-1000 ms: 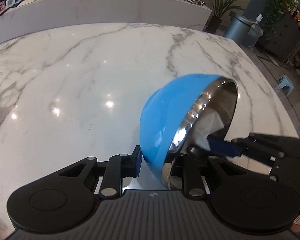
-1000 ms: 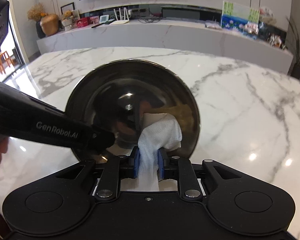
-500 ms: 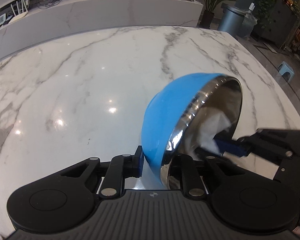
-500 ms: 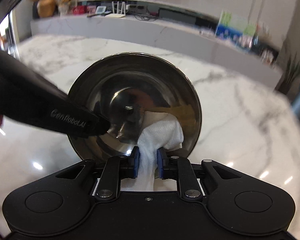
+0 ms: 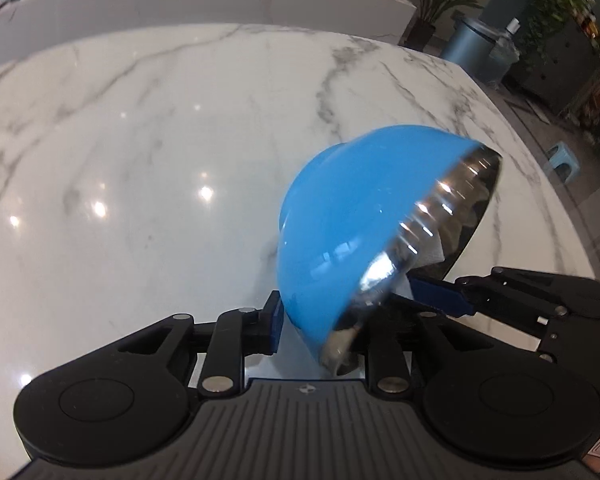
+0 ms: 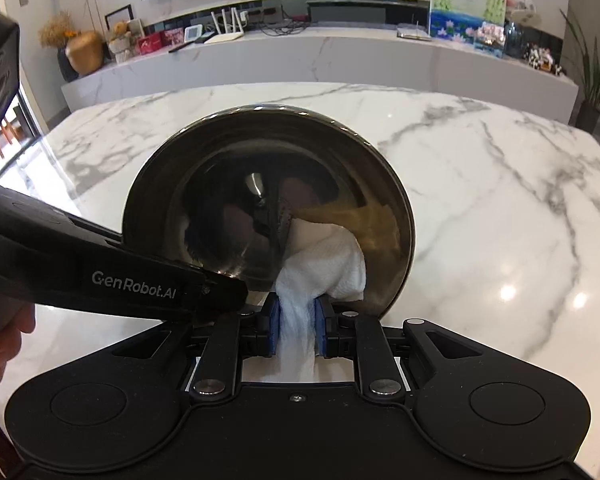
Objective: Clean bowl
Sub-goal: 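Hold the tilted bowl with the left gripper while the right wipes the inner wall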
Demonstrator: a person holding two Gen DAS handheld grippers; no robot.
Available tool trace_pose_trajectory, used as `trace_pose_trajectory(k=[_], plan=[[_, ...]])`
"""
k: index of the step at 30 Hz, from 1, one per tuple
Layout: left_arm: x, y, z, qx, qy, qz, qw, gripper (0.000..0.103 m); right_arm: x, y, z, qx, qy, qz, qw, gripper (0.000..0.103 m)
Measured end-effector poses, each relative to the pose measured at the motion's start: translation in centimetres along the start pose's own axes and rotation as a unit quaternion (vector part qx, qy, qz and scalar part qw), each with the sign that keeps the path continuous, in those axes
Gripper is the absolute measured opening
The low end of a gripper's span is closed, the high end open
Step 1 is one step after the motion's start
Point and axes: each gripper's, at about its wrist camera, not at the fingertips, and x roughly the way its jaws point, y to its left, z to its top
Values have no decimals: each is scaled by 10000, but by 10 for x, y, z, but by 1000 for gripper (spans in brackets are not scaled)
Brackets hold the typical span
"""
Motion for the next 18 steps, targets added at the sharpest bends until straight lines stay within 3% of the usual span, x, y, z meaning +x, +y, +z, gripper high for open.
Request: trace_pose_trajectory(k=[3, 6, 13, 18], plan=[[0, -1, 1, 72, -23, 62, 10000, 21, 1, -2, 4, 134, 18, 154, 9998, 16], [-1, -5, 1, 234, -29, 128, 9996, 20, 0, 4, 6, -89, 21, 44, 9999, 16], [-4, -11, 2, 560, 27, 269, 9981, 20, 0, 31, 3, -1319, -136, -799, 9879, 16], [-8, -10, 5, 643, 28, 334, 9974, 19, -3, 37, -1, -1683, -341, -1221, 9776, 15]])
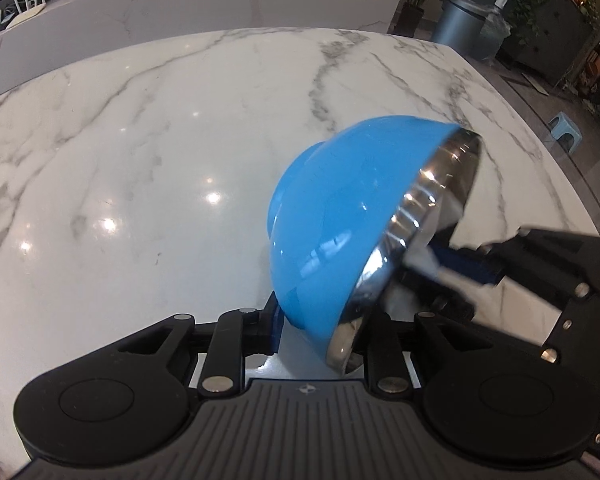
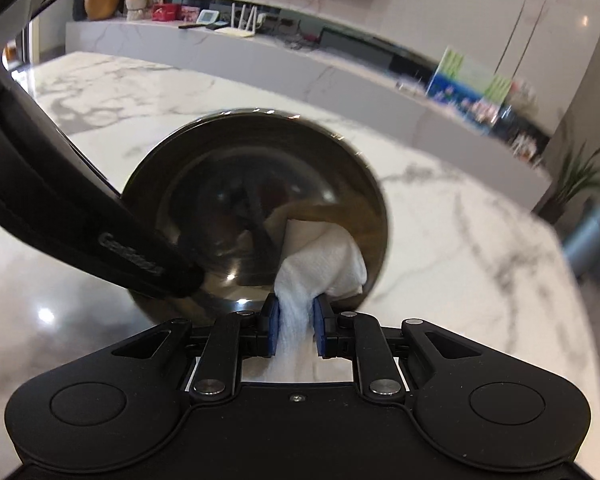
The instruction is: Clean bowl
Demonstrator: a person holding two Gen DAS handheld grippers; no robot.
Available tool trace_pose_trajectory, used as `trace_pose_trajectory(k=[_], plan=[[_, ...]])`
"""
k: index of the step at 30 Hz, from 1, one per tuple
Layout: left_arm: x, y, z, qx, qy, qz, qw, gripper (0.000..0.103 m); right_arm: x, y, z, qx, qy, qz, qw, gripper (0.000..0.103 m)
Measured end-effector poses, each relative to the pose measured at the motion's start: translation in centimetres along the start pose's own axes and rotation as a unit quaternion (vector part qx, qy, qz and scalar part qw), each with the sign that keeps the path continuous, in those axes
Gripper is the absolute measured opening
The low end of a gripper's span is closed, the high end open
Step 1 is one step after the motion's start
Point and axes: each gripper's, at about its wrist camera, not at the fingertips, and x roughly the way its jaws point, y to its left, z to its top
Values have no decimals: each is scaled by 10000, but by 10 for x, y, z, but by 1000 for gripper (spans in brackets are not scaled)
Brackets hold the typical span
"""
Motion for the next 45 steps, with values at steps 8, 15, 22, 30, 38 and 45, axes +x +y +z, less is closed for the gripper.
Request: trace_pose_trajectory(k=[8, 15, 22, 30, 38, 45], plan=[[-1, 1, -1, -63, -82, 53, 9999, 22, 4, -10, -1, 502, 125, 336, 9981, 15], [5, 0, -5, -236, -41, 77, 9997, 36, 8, -14, -5, 800, 196, 500, 9954, 15], [8, 7, -6, -608, -44, -168, 9980, 42, 15, -28, -11, 1564, 365, 1058, 9813, 16], [9, 5, -4, -420, -6, -167, 9990, 23, 15, -34, -14, 1938, 454, 1527, 9680, 15], [8, 2, -5, -230, 85, -185, 9995, 23, 10, -19, -11, 1206, 342, 1091, 9861, 15], [6, 1, -4, -109, 122, -255, 9995, 23, 4, 11, -17, -257, -13, -121, 9996, 15]])
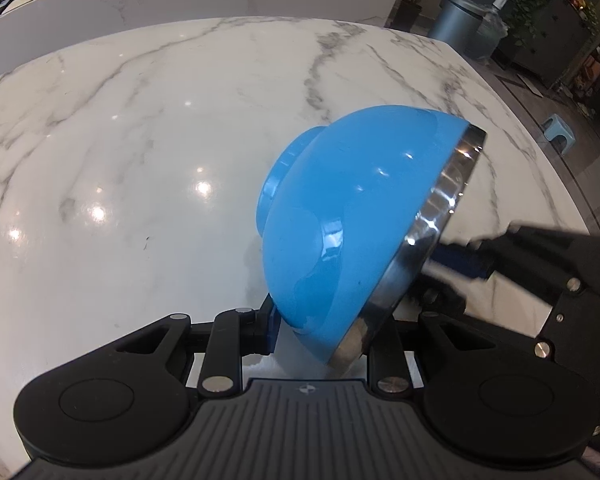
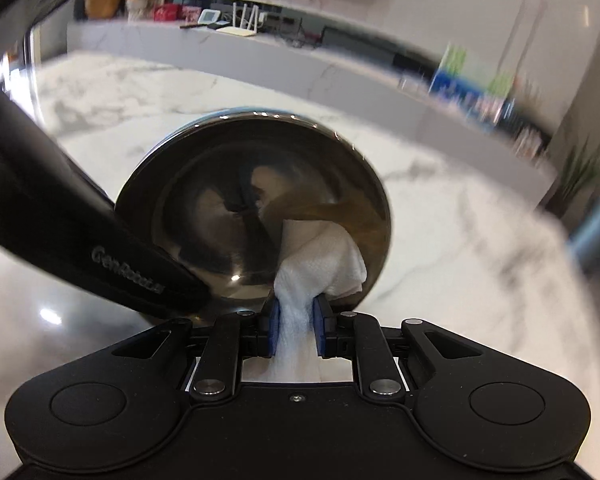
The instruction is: Clean bowl
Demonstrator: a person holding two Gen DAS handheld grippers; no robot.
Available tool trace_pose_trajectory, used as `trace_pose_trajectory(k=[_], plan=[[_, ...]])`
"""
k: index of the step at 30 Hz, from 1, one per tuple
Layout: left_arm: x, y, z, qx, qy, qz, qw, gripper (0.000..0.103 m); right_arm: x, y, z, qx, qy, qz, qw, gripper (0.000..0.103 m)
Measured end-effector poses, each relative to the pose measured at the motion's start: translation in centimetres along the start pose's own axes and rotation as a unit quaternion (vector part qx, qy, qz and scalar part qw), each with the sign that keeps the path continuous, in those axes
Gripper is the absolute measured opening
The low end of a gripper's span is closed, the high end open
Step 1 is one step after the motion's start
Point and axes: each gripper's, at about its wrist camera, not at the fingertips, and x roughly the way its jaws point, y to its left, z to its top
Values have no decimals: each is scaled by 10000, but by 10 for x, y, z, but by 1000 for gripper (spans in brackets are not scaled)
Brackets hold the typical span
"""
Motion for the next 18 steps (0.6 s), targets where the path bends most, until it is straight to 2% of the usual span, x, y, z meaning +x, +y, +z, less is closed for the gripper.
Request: trace_pose_trajectory(k=[4, 9, 12, 16, 18], plan=[[0, 0, 0, -7, -20, 3, 10000, 26, 3, 2, -1, -18, 47, 21, 10000, 15], [1, -1, -1, -86, -116, 35, 9999, 34, 6, -15, -2, 604, 177, 341, 9974, 15], [2, -1, -1, -168, -222, 112, 9996, 36, 8, -26, -1, 1017, 275, 593, 9927, 15], [-3, 1, 1, -235, -409, 204, 9987, 36, 11, -41, 0, 1688, 432, 1116, 9784, 15], [-4, 2, 2, -239, -430, 191, 9986, 34, 12, -43, 4, 1787, 451, 1202, 9755, 15]])
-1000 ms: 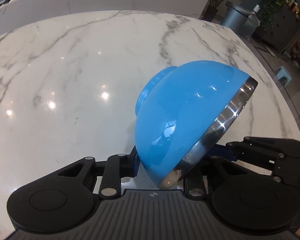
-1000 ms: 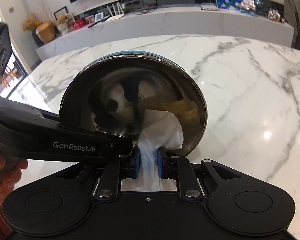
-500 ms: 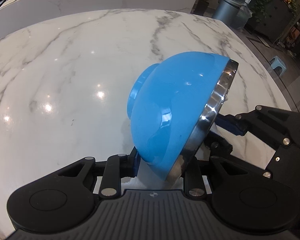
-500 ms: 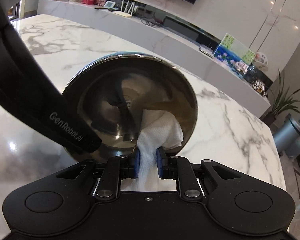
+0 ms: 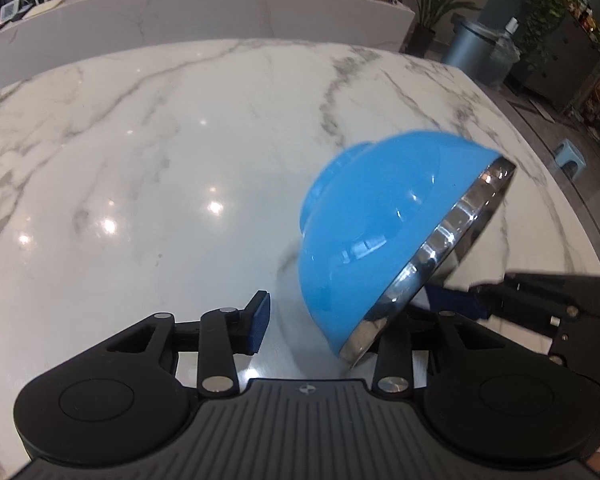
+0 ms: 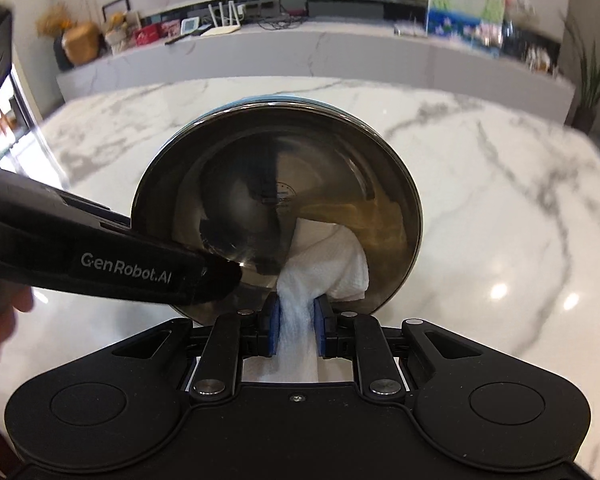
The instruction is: Clean bowl
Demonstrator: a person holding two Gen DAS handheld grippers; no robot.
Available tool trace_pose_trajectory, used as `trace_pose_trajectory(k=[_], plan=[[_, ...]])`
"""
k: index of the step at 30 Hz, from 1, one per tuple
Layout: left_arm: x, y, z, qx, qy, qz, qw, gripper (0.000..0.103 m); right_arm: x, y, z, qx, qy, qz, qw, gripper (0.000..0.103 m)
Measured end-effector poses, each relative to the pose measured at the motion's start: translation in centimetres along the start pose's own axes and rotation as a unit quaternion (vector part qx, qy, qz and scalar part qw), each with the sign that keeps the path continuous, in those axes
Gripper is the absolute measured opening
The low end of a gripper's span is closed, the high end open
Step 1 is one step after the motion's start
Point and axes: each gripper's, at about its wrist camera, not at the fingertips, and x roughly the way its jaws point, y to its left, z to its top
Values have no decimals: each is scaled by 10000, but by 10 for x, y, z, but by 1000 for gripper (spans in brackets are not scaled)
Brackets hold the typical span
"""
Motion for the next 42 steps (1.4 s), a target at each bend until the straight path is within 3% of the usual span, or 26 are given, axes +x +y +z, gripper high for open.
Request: trace_pose_trajectory(k=[5, 12, 20, 29, 38, 40, 42], plan=[[5, -5, 0, 216, 195, -79, 9995, 20, -1, 6, 2, -187, -27, -53, 9998, 15], [5, -7, -1, 378, 374, -172, 9984, 20, 0, 15, -2, -593, -105, -325, 9977, 15], [1, -13, -1, 794, 514, -205, 9953, 21, -6, 23, -13, -1214, -492, -1044, 9859, 15], [-2, -11, -2, 950, 603, -241, 9934, 22, -5, 21, -17, -1173, -516, -883, 9878, 15], [-2, -9, -1, 731, 408, -180, 9963, 23, 0, 7, -10, -423, -225, -371, 9982, 15], [-3, -9, -1, 668, 310, -129, 9972, 27, 1, 3, -8, -199, -163, -253, 9994, 15], [-4, -6, -1, 492, 234, -74, 9985, 36, 1, -2, -7, 24, -112, -143, 9998, 15]])
